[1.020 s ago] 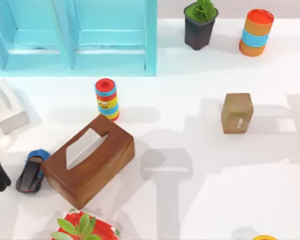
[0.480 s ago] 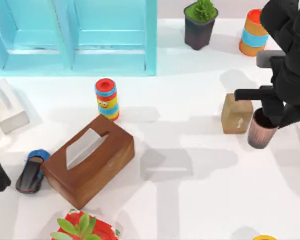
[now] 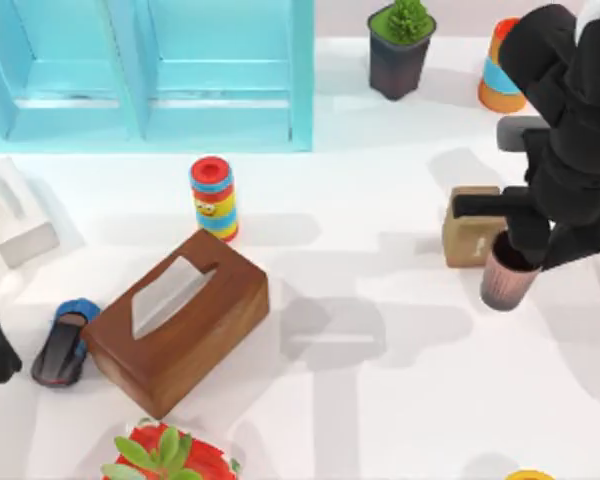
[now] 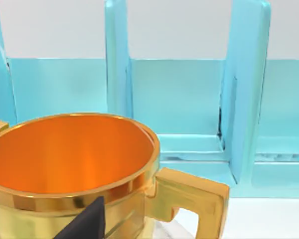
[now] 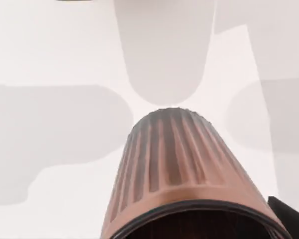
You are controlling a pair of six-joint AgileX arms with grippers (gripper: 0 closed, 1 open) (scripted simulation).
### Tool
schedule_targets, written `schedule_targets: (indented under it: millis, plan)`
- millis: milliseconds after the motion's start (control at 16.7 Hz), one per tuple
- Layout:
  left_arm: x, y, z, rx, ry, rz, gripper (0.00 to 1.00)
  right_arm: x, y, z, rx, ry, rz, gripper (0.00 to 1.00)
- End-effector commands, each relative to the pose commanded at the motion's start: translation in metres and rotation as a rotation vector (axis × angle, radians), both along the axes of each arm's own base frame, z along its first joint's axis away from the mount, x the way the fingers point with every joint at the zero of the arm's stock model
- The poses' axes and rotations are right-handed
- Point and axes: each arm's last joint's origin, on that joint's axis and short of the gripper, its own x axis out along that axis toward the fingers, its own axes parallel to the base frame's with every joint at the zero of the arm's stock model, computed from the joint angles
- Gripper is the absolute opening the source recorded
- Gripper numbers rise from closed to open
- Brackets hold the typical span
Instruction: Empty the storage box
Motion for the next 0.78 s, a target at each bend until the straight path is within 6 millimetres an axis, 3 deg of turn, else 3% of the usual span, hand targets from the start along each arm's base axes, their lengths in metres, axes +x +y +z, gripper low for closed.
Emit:
schedule_targets:
  millis: [360,600,780]
  plan:
    - [0.0,0.0,0.0,0.0,0.0,0.0,1.0,0.0,0.004,-0.034,0.003,-0.015,0.003,0.0]
    - [0.0,0.0,0.0,0.0,0.0,0.0,1.0,0.0,0.004,-0.037,0.001,-0.012,0.004,0.0]
    - [0.0,0.0,0.0,0.0,0.0,0.0,1.0,0.0,0.004,-0.037,0.001,-0.012,0.004,0.23]
